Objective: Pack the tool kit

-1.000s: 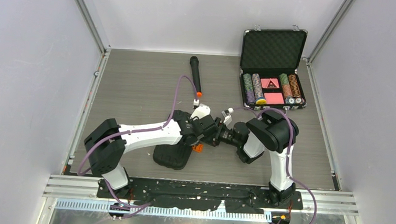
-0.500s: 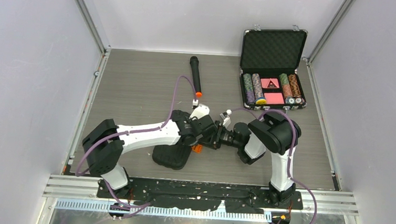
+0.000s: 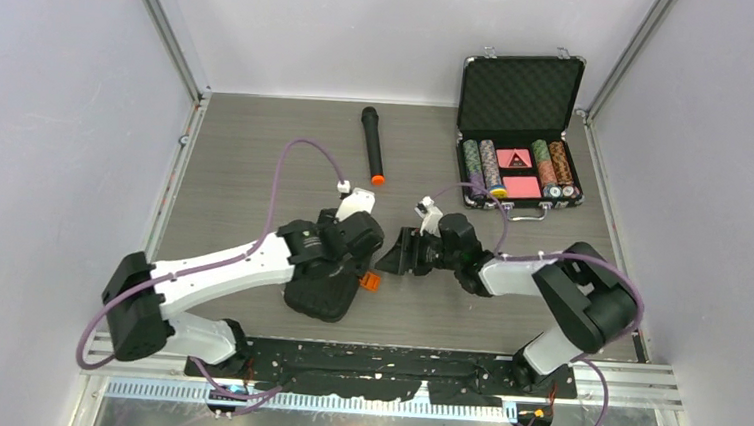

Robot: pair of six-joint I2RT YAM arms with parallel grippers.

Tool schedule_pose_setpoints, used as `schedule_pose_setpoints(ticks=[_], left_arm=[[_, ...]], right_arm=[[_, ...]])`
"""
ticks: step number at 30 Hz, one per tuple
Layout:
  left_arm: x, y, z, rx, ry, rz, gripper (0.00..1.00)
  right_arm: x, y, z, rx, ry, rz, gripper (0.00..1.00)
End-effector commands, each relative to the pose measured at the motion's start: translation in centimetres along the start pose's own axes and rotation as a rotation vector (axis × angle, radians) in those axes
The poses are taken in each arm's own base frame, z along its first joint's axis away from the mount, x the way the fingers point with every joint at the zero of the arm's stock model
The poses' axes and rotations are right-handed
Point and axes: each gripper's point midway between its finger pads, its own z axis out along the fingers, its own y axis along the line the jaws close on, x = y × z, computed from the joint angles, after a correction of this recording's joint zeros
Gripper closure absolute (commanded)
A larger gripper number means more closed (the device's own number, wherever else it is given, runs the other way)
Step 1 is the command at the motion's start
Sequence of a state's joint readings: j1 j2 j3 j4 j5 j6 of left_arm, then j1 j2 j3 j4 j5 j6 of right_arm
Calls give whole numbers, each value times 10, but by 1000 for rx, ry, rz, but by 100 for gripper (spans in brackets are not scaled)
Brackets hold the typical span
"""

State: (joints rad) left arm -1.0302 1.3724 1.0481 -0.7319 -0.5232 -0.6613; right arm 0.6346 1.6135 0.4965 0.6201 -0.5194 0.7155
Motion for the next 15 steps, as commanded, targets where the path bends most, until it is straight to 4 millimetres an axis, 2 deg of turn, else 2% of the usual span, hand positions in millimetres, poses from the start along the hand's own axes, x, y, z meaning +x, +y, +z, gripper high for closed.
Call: schedule_pose_setpoints(ticks=[1, 3, 4, 5, 6, 7, 10, 15], left_arm=[[3, 17, -17, 27, -7, -40, 31], [8, 23, -21, 47, 1, -58, 30], [9, 26, -24, 56, 3, -68, 30], [11, 30, -26, 61, 1, -76, 30], [12, 34, -29, 63, -2, -82, 30], [12, 38, -31, 65, -6, -89, 30], [12, 51, -38, 71, -20, -112, 30], [10, 69, -46, 67, -67, -149, 30]], right_arm=[[13, -20, -11, 190, 52, -261, 30], [13, -17, -13, 212, 45, -380, 28], [11, -12, -14, 207, 26, -416, 23], [14, -10, -13, 209, 9, -482, 10], [12, -3, -14, 193, -15, -520, 3], [12, 6, -15, 165, -40, -572, 3], [7, 13, -16, 169, -101, -641, 5], [7, 12, -6, 157, -129, -763, 4]])
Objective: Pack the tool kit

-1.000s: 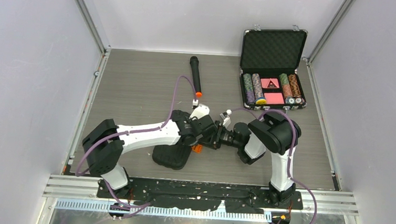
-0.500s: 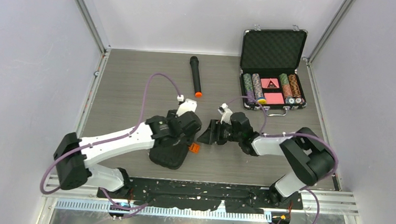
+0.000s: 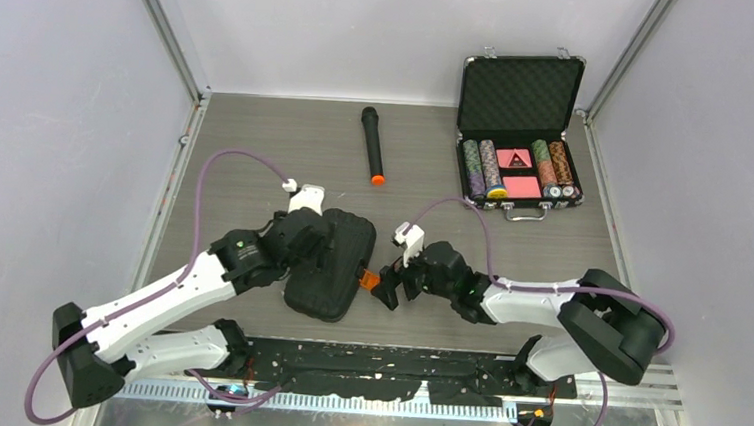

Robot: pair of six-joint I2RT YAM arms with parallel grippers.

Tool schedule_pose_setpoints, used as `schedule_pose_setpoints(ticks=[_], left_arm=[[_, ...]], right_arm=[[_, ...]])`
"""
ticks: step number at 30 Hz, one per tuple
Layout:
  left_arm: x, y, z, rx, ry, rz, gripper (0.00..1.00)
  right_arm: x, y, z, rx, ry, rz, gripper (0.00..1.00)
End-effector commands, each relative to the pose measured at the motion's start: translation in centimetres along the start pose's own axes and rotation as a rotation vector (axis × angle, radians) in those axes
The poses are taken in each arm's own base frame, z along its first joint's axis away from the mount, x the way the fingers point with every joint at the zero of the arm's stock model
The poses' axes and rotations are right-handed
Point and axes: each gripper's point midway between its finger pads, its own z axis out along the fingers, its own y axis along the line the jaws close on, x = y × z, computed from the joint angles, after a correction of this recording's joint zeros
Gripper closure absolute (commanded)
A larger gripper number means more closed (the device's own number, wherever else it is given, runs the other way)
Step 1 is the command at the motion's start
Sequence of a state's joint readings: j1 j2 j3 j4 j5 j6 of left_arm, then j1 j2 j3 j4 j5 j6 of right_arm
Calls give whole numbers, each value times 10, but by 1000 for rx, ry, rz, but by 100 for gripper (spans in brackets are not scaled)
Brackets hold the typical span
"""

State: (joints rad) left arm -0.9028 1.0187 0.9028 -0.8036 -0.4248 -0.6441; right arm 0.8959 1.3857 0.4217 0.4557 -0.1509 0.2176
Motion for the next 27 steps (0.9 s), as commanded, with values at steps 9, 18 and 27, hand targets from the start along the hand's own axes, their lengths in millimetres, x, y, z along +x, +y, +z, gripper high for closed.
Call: schedule_pose_setpoints(ticks=[9, 18, 27], left_arm=[[3, 18, -8, 4, -37, -21, 30], [5, 12, -2, 20, -21, -7, 30], [5, 0, 6, 65, -13, 12, 30]], right_arm=[[9, 16, 43, 18, -84, -361, 4], [25, 9, 46, 51, -20, -430, 34], [9, 21, 21, 24, -5, -443, 63]])
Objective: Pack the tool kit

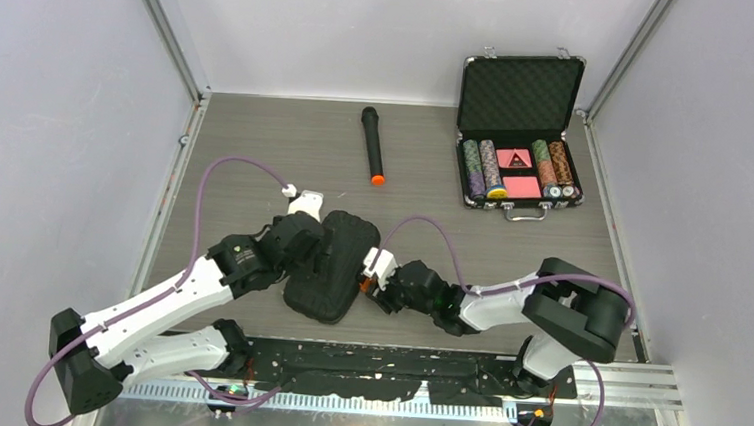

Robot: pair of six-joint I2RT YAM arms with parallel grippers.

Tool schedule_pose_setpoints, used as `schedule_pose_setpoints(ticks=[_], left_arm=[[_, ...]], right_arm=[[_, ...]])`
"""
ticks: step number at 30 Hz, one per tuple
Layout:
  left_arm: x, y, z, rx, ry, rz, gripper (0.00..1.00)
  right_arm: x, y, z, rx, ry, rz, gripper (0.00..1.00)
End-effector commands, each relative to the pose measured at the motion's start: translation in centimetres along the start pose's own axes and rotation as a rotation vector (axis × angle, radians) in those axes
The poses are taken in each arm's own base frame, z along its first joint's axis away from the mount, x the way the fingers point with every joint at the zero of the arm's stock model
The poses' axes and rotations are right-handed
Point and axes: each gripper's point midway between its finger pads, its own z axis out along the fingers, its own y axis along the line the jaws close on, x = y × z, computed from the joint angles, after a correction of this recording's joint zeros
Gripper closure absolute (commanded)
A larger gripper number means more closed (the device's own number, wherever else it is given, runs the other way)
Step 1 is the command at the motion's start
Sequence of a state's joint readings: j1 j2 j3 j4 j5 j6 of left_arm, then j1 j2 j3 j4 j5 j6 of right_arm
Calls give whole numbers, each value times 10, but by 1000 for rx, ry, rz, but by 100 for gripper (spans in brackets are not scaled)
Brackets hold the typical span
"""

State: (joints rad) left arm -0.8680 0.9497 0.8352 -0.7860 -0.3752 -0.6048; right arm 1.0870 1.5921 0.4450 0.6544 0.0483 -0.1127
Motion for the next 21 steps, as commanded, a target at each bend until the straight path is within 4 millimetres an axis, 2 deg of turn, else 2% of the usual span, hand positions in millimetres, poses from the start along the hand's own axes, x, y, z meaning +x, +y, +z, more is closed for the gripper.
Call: schedule_pose_setpoints(ticks=[1, 7, 15, 16, 17, 18, 19, 20, 21], left_arm=[[-6, -12, 9, 38, -14, 10, 30], [4, -24, 26, 79, 18, 20, 29], [22, -38, 48, 133, 64, 31, 29], [24, -40, 50, 137, 72, 32, 29], [25, -41, 52, 136, 80, 34, 29], [27, -41, 54, 133, 88, 37, 29], [29, -41, 56, 129, 98, 40, 29], [31, -41, 57, 126, 105, 45, 28], [32, -42, 58, 127, 108, 46, 29]], right_arm=[[-12, 1, -16, -10, 7, -21, 67], [-37, 5, -25, -40, -23, -16, 79], [-68, 9, -28, -78, -49, -7, 80], [-67, 10, -28, -81, -33, 0, 80], [-75, 10, -28, -83, -41, 4, 80], [-72, 11, -28, -90, -18, 14, 80], [-80, 11, -28, -92, -22, 19, 79], [-77, 13, -29, -98, 10, 29, 79], [-84, 12, -29, -97, 4, 35, 79]])
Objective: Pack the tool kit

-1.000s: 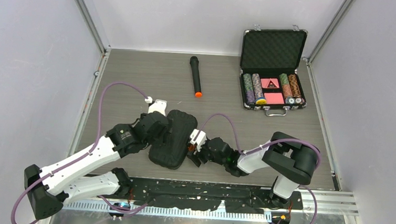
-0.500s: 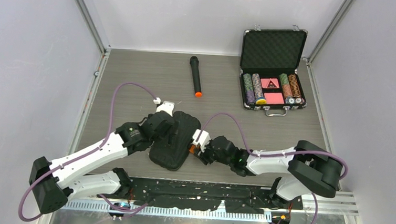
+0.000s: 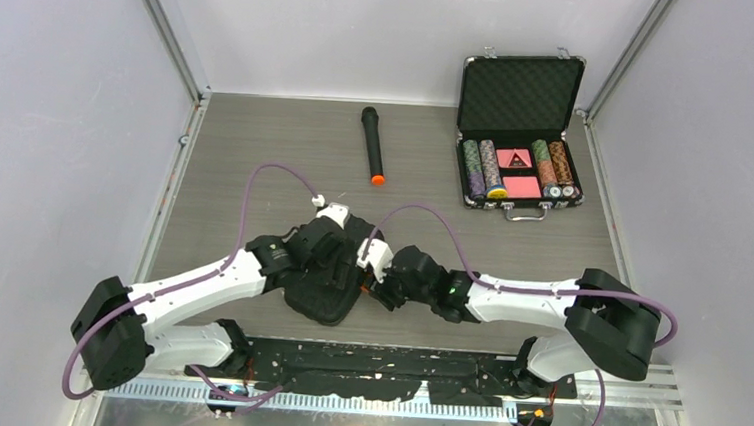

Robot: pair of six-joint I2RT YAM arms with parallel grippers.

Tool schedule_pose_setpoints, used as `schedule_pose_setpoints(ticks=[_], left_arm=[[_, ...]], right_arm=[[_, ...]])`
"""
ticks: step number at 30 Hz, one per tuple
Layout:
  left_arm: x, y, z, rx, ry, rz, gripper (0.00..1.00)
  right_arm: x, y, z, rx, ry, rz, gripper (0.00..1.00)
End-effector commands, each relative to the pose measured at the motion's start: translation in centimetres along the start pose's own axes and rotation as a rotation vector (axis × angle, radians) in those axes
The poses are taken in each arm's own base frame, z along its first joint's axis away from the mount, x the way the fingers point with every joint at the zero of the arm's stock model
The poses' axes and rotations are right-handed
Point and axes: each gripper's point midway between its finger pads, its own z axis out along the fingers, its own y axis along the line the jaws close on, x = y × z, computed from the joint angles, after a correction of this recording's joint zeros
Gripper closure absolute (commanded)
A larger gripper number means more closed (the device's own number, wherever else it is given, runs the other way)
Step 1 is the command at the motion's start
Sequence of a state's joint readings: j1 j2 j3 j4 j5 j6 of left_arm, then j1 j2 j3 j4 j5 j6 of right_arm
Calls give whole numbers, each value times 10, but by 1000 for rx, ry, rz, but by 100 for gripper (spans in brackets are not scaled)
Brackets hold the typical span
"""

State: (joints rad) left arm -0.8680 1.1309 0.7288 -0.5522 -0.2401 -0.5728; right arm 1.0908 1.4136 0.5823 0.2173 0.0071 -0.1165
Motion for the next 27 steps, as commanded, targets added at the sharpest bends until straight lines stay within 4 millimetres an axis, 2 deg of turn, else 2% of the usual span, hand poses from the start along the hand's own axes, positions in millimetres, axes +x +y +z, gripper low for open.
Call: schedule_pose_setpoints(ticks=[1, 5, 9, 14, 19, 27], left_arm=[[-3, -12, 8, 44, -5, 1, 29], [-3, -16, 7, 83, -36, -13, 29], [-15, -16, -4, 146, -171, -16, 24], [-26, -21, -27, 268, -386, 3, 17], [-20, -29, -44, 335, -479, 96, 13], [-10, -36, -48, 279, -506, 305, 9]], right_arm=[[-65, 6, -10, -43, -105, 55, 78], [-76, 6, -13, -61, -75, 132, 80], [-85, 7, -13, -93, -61, 182, 81], [-72, 8, 2, -103, 25, 212, 88], [-68, 5, 14, -102, 53, 239, 92], [-63, 3, 23, -112, 71, 272, 94]])
